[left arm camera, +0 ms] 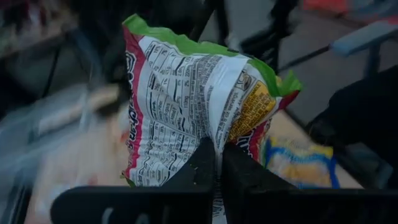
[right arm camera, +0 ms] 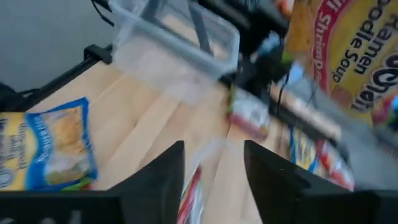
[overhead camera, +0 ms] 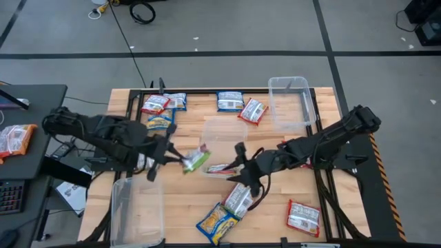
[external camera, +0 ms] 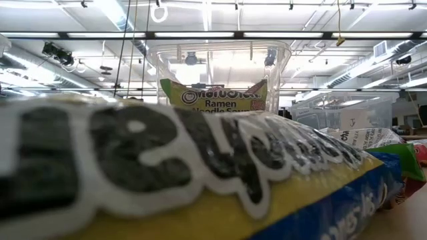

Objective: Sort Maruchan noodles
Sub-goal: Put the green noodle pack into the middle transparent container

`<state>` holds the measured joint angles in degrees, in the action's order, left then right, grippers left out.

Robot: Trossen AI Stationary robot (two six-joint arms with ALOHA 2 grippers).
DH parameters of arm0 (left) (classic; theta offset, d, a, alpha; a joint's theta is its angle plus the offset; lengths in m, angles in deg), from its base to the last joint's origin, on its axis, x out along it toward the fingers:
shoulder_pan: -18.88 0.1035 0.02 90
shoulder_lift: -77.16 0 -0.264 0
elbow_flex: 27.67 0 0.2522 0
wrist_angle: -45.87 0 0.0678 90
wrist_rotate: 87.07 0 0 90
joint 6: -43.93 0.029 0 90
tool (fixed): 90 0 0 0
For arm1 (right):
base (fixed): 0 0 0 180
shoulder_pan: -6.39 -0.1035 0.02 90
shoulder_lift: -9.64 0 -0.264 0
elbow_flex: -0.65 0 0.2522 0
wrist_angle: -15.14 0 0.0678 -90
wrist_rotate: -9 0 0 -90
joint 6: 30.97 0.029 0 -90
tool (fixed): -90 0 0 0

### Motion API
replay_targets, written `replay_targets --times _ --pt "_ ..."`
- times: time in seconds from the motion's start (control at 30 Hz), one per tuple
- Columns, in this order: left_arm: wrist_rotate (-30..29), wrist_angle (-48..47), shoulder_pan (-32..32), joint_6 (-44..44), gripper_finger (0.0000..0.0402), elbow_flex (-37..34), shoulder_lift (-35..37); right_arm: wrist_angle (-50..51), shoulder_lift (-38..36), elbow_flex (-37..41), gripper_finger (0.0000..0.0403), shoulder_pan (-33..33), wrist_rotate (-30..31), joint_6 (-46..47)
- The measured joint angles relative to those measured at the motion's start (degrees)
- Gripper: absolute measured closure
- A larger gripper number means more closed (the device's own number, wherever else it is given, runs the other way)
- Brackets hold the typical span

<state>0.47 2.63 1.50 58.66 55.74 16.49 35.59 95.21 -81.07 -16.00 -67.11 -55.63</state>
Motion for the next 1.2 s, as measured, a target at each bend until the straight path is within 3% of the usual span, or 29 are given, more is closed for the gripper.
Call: replay_targets --times 0.13,0.27,0.4,0.57,0.83,1.03,1.2 --pt "0.25 10.67 -1.60 3.83 0.0390 -8.30 2.69 -6.33 2.18 0.02 0.0168 0.21 1.74 -7.73" --pt "0.19 21.61 -2.15 4.97 0.0390 -15.45 3.44 -9.23 2.44 0.02 0.0123 -0.54 9.70 -15.11" --pt "0.79 29.42 -2.63 6.93 0.0390 -20.00 3.17 -12.28 2.22 0.04 0.0095 -0.67 11.65 -16.44" --pt "0.85 31.69 -2.62 7.48 0.0390 -22.56 2.56 -13.94 1.98 0.04 0.0077 0.43 7.14 -15.06" --pt "0.76 36.80 -2.26 14.63 0.0389 -22.45 -2.32 -13.78 3.55 0.02 0.0069 6.13 -10.93 -5.93" --pt "1.00 40.35 -0.93 18.06 0.0388 -22.45 -7.43 -12.86 5.21 0.07 0.0074 8.18 -12.93 -5.83" --pt "0.83 41.05 0.86 17.26 0.0387 -22.41 -8.57 -11.46 5.30 0.04 0.0094 8.28 -19.10 -5.99"
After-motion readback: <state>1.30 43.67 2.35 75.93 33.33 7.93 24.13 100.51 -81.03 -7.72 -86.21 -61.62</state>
